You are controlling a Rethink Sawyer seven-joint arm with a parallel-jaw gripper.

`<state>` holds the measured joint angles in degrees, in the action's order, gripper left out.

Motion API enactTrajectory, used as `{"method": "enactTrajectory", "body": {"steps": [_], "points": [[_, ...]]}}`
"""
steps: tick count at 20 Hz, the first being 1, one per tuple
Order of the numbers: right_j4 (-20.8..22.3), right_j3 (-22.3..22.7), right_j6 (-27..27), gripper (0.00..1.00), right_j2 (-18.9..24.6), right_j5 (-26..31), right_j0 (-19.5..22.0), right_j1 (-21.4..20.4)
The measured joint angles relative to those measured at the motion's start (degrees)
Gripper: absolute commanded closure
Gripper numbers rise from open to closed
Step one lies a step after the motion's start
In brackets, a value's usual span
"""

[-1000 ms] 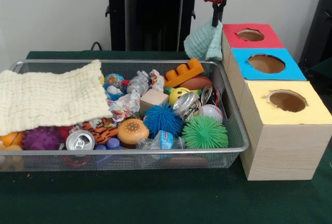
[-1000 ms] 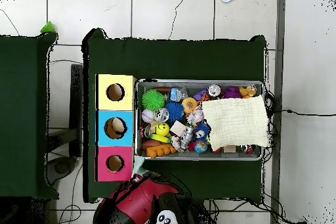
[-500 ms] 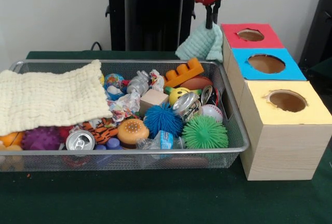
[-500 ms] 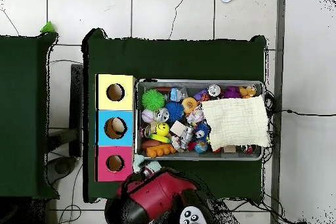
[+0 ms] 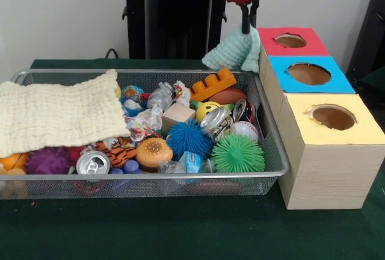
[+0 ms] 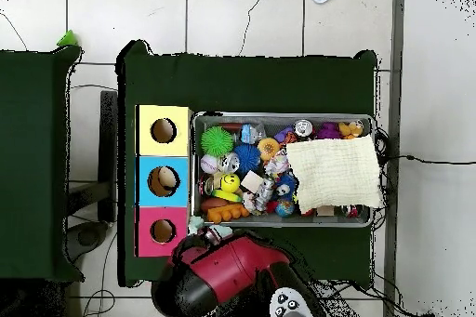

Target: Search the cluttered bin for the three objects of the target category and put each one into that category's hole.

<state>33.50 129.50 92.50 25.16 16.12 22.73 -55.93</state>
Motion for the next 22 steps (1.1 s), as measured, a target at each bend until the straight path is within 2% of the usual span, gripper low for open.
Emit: {"method": "enactTrajectory", "body": {"steps": [5,14,22], "points": [[-0.80,-0.97,0.00,1.00,2.15,2.09,-0.21,-0.64],[-0.74,-4.66,0.00,1.00,2.75,4.23,-1.06,0.04],[-0.73,-10.78,0.00,1.00,3.90,6.93,-1.00,4.04]]}}
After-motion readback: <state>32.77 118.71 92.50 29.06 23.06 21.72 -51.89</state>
